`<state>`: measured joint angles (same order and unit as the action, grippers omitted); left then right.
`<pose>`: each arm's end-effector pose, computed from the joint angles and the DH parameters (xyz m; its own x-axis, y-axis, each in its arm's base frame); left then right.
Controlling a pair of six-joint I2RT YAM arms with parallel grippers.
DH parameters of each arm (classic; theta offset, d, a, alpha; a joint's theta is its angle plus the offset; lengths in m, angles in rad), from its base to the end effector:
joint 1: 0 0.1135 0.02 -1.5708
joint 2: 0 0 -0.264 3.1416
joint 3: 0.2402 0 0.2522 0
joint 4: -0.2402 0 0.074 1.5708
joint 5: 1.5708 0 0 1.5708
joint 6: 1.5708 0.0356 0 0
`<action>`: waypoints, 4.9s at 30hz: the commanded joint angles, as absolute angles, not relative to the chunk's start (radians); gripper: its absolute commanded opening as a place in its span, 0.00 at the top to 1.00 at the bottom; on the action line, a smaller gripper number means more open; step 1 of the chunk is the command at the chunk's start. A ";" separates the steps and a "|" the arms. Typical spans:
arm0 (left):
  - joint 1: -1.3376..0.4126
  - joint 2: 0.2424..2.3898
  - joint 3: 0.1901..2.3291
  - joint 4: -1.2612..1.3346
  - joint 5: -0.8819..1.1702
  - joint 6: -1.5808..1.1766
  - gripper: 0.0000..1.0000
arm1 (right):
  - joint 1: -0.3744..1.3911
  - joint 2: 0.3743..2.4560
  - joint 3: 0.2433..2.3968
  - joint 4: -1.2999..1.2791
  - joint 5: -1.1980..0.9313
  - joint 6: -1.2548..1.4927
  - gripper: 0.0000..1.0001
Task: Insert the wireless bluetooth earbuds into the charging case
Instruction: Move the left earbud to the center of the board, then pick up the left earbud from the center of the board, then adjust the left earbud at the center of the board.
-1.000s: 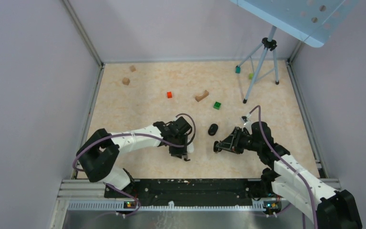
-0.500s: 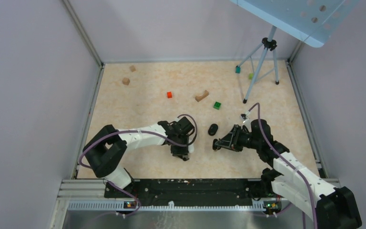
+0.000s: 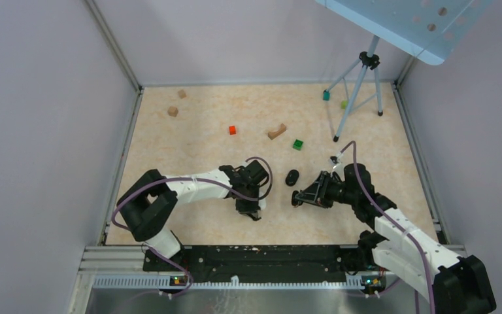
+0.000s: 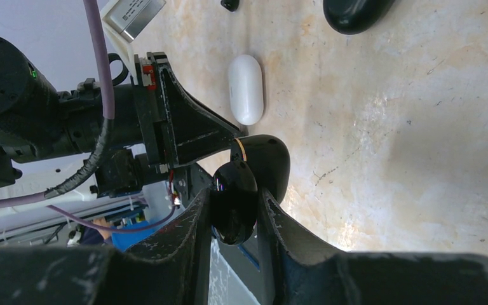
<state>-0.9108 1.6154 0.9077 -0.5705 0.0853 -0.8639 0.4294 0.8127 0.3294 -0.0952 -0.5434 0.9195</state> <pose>0.1745 -0.2298 0.1588 -0.9912 0.0415 -0.1253 0.0746 0.9593 -0.2723 0.1476 0.0878 0.1874 -0.8978 0.3376 -0.2827 -0.0593 0.5436 0.8373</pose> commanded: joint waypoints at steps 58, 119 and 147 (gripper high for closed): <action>-0.504 1.701 1.240 -0.737 -0.148 -0.882 0.47 | 0.435 0.865 0.398 -0.007 -0.558 0.910 1.00; -0.496 1.815 1.344 -0.724 -0.293 -0.882 0.87 | 0.435 0.830 0.419 -0.049 -0.541 0.906 1.00; -0.578 1.546 1.454 -0.673 -0.123 -0.426 1.00 | 0.433 0.999 0.519 0.113 -0.557 0.919 1.00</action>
